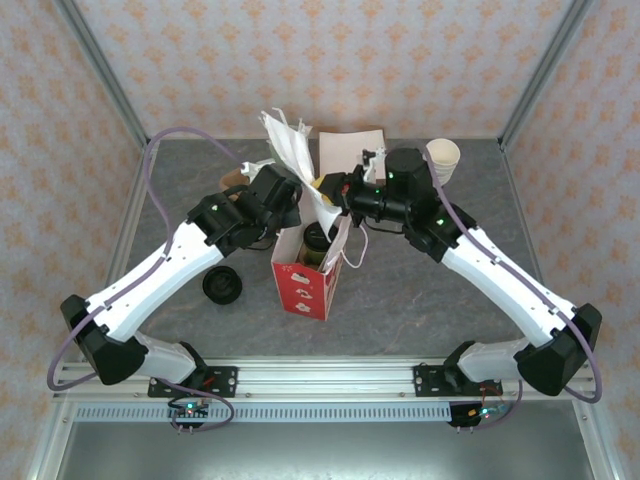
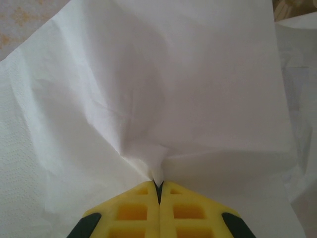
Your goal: Pack the takeout coffee
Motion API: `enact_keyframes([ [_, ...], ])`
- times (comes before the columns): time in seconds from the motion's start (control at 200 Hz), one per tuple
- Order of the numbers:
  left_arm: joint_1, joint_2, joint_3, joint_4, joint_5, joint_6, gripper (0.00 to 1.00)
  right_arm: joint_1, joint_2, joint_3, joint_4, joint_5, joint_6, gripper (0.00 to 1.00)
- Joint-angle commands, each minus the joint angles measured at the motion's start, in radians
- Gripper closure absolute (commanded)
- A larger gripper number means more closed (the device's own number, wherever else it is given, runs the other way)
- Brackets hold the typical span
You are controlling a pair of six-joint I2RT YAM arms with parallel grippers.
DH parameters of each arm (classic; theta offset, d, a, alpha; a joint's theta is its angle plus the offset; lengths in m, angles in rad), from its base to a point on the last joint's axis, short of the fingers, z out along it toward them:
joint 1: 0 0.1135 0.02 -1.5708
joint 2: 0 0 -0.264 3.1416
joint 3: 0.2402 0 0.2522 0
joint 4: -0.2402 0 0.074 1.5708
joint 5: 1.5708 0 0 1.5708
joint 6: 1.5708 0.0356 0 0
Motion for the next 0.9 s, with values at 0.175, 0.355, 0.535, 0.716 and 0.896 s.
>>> enact_keyframes([
  [0.175, 0.009, -0.036, -0.022, -0.03, -0.066, -0.002, 0.74, 0.016, -0.012, -0.074, -0.019, 0.055, -0.014, 1.0],
  [0.355, 0.009, -0.033, -0.026, -0.033, -0.057, 0.007, 0.72, 0.018, -0.002, -0.041, -0.147, 0.092, -0.115, 1.0],
  [0.535, 0.009, -0.026, -0.057, -0.003, -0.016, 0.023, 0.63, 0.018, 0.034, -0.003, -0.257, 0.098, -0.2, 1.0],
  [0.716, 0.009, -0.022, -0.07, 0.017, 0.025, 0.061, 0.59, 0.022, 0.07, 0.014, -0.307, 0.098, -0.245, 1.0],
  [0.896, 0.012, -0.019, -0.084, 0.037, 0.032, 0.079, 0.61, 0.027, 0.096, 0.056, -0.392, 0.156, -0.313, 1.0],
])
